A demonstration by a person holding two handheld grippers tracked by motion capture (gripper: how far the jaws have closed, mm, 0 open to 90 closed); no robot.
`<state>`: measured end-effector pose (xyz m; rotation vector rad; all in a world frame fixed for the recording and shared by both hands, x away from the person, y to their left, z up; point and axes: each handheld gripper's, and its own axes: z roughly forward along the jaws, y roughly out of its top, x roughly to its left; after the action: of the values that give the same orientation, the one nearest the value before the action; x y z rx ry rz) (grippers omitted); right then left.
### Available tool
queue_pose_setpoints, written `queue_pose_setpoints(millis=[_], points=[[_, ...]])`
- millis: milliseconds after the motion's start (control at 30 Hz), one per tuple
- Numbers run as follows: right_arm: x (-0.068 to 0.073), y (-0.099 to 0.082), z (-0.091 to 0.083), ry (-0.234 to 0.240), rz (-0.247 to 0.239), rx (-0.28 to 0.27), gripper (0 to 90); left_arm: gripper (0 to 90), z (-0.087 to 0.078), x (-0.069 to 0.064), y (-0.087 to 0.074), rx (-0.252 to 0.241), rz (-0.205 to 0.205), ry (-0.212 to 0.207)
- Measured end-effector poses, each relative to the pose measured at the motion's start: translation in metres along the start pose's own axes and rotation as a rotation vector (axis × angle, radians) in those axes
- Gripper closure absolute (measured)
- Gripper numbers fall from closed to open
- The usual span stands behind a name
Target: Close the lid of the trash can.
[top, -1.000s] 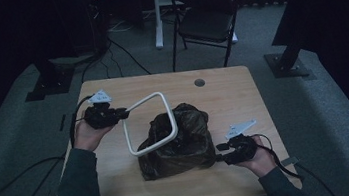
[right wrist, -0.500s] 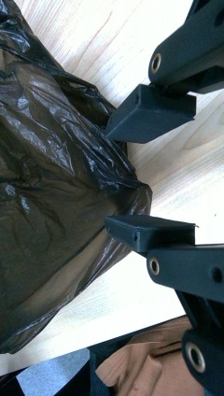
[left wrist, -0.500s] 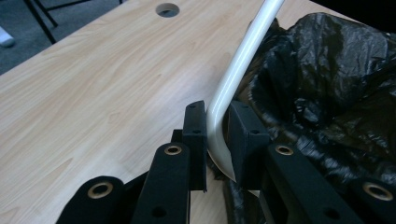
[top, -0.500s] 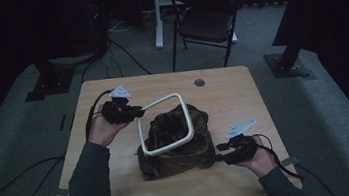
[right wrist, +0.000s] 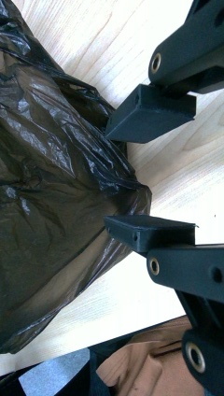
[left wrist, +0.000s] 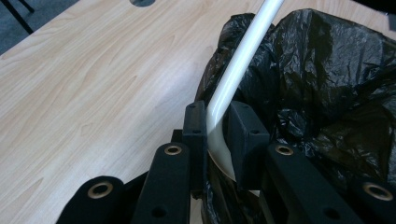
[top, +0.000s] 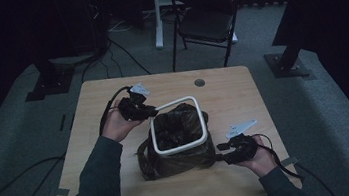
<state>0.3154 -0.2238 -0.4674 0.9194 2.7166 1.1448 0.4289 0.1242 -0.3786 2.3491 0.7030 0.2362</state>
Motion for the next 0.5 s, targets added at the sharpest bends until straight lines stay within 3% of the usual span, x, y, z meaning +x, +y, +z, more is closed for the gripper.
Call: queue_pose_setpoints(millis=[500], points=[[-0.001, 0.0, 0.0, 0.003, 0.0, -0.003, 51.4, 78.1, 0.017, -0.005, 0.005, 0.087, 0.036, -0.01]])
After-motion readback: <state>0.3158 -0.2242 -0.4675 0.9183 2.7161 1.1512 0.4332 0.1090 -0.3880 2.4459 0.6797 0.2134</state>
